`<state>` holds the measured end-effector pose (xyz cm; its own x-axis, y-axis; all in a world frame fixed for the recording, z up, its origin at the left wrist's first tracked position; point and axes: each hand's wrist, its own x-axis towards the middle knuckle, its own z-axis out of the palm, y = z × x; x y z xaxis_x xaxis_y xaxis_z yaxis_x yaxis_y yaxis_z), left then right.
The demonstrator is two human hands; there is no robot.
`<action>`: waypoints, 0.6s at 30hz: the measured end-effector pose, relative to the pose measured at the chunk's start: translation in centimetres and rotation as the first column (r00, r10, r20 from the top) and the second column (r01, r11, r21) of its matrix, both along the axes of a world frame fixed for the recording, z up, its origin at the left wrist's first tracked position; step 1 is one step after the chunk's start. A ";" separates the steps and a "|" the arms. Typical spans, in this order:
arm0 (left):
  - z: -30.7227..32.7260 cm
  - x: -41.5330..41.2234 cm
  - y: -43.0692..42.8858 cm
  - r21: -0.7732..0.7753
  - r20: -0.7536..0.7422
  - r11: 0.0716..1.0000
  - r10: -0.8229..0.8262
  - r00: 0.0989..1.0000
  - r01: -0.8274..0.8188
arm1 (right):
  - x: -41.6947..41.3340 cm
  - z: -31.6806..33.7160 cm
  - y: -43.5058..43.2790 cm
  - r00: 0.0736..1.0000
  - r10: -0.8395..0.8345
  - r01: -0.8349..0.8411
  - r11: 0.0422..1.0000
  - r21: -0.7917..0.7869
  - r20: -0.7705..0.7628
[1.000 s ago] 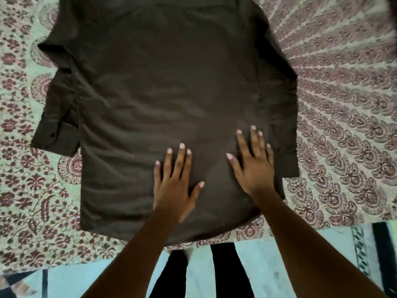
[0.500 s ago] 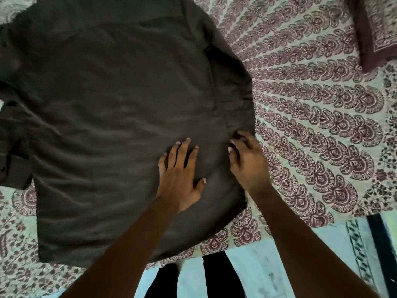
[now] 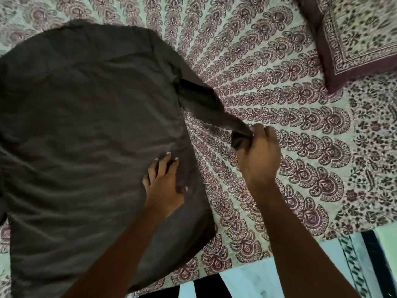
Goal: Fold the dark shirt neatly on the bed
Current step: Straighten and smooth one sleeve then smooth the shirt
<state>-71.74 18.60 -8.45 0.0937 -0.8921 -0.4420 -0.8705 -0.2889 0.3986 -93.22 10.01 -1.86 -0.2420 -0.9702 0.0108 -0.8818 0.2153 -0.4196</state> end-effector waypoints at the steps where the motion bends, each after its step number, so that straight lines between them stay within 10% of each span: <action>1: 0.1 -0.3 -0.6 -0.095 -0.073 0.993 0.066 0.995 -0.073 | -0.4 0.6 -0.1 0.996 0.066 -0.072 0.993 -0.097 -0.067; 3: 0.4 -1.2 -1.9 -0.169 -0.364 0.942 0.214 0.907 -0.290 | -0.5 1.4 0.3 0.957 0.242 -0.263 0.956 -0.130 -0.159; 5: 0.6 -2.3 -4.8 0.125 -0.680 0.863 0.434 0.591 -0.490 | 0.2 -0.1 0.6 0.865 0.454 -0.471 0.881 -0.033 -0.214; 8: 1.2 -4.7 -8.6 0.477 -0.720 0.724 0.647 0.252 -0.497 | -0.4 -1.9 2.4 0.685 0.700 -0.653 0.712 0.257 -0.201; 11: 0.0 -5.7 -10.3 0.461 -0.646 0.695 0.689 0.328 -0.552 | -1.2 -3.8 3.5 0.711 0.673 -0.655 0.527 0.542 0.205; 16: -1.2 -6.0 -10.5 0.409 -0.616 0.722 0.670 0.415 -0.558 | -0.7 -4.6 3.8 0.939 0.113 -0.196 0.952 0.233 0.326; 18: -1.6 -6.1 -10.5 0.377 -0.598 0.743 0.651 0.468 -0.553 | -0.6 -4.9 2.8 0.984 -0.086 0.029 0.942 0.334 0.159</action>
<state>-77.89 8.05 -10.03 0.2328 -0.6702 -0.7047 0.0274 -0.7198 0.6936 -93.83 12.85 -6.75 -0.2676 -0.8969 -0.3521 -0.7865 0.4144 -0.4578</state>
